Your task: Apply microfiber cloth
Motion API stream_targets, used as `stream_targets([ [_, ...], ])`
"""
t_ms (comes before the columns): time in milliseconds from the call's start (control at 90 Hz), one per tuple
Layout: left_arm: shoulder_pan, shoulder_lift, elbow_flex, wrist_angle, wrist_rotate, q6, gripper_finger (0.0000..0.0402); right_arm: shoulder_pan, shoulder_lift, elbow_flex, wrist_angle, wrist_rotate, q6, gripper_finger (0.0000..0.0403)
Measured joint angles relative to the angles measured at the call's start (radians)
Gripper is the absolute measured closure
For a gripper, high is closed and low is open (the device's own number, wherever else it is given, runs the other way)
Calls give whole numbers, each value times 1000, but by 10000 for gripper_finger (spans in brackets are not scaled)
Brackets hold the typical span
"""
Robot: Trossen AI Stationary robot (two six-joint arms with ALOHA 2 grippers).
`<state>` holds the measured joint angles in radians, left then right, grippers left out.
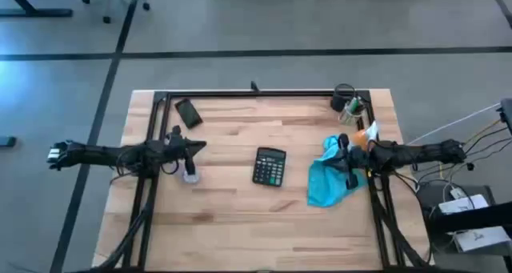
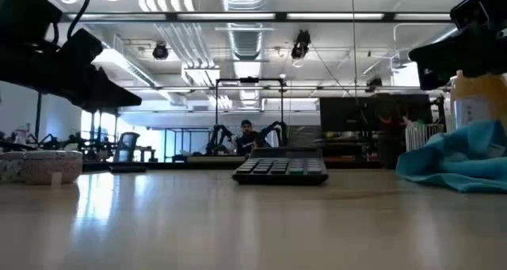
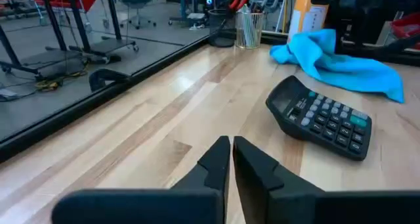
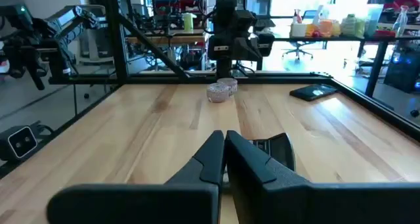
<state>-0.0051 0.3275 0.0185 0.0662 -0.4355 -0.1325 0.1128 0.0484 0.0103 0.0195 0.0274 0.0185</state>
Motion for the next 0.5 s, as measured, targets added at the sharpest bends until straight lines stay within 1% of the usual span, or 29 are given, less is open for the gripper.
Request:
stream_targets([
  [411, 0, 0, 0, 0, 0, 4, 398, 0, 0, 0, 0, 0, 0, 403],
  [444, 0, 0, 0, 0, -2, 41, 398, 0, 0, 0, 0, 0, 0, 403],
  [500, 1, 0, 0, 0, -15, 156, 397, 0, 0, 0, 0, 0, -1, 403],
])
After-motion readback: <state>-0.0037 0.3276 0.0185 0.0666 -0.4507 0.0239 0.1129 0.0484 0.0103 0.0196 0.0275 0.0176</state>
